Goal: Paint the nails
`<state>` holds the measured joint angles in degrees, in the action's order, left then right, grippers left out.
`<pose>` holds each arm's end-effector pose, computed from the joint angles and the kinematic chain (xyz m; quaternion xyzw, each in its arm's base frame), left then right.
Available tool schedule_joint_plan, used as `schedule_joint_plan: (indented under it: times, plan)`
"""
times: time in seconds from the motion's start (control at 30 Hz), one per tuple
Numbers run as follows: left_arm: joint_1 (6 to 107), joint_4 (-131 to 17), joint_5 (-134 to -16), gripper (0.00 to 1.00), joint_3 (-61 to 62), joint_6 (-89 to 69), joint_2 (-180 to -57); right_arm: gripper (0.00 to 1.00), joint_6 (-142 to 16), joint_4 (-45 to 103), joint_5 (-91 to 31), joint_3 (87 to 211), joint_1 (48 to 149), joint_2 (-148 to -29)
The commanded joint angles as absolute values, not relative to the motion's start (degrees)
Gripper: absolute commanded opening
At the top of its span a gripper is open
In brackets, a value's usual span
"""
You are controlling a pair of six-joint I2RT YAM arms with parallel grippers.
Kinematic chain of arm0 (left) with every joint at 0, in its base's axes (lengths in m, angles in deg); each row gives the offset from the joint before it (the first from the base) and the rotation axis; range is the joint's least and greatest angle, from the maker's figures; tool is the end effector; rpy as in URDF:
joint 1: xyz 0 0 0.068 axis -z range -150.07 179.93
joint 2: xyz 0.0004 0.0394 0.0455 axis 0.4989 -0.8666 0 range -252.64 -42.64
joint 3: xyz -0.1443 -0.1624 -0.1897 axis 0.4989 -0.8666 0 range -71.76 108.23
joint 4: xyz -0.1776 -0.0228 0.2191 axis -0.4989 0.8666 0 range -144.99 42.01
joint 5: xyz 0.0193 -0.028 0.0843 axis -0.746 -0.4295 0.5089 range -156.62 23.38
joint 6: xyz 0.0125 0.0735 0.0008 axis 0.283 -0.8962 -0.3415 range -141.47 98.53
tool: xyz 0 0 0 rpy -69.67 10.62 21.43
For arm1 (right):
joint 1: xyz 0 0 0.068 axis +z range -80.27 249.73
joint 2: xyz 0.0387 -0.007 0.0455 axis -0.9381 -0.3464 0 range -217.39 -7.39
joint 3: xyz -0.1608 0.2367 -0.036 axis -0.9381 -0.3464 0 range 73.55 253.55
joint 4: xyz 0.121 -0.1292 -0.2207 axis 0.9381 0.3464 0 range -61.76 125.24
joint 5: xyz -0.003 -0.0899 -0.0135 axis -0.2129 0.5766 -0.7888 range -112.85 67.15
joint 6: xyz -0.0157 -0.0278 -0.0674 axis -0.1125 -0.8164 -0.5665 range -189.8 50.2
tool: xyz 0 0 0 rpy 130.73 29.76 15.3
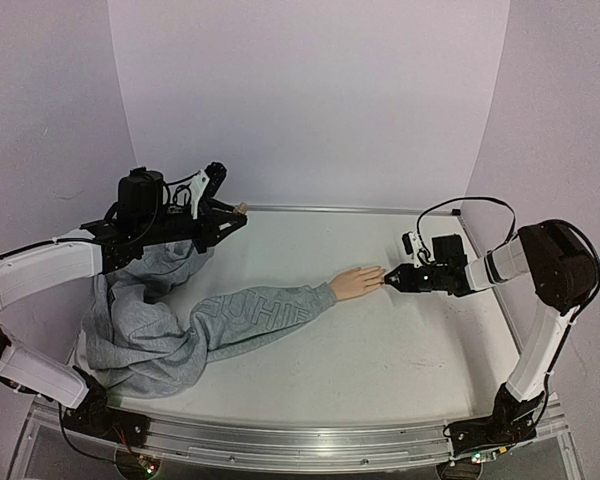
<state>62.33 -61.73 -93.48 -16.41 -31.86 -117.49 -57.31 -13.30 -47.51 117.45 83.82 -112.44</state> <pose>0.2770 -0.2091 0.3224 0.4121 0.6547 -0.2940 0.5613 0.3796 0.1220 0.1345 -0.1342 0.7966 0.2993 0.5078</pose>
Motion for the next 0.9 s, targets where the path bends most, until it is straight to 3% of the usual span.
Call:
schedule_joint_plan:
  times: [0.0, 0.87]
  plan:
    - [62.01, -65.19, -93.87, 0.00, -15.67, -31.41, -115.45, 0.00, -57.33, -12.99, -47.40, 119.52, 84.23, -113.05]
    - [62.01, -65.23, -94.04, 0.00, -15.52, -31.34, -115.52, 0.00, -56.88, -11.50, -45.76, 120.79, 84.32, -114.20]
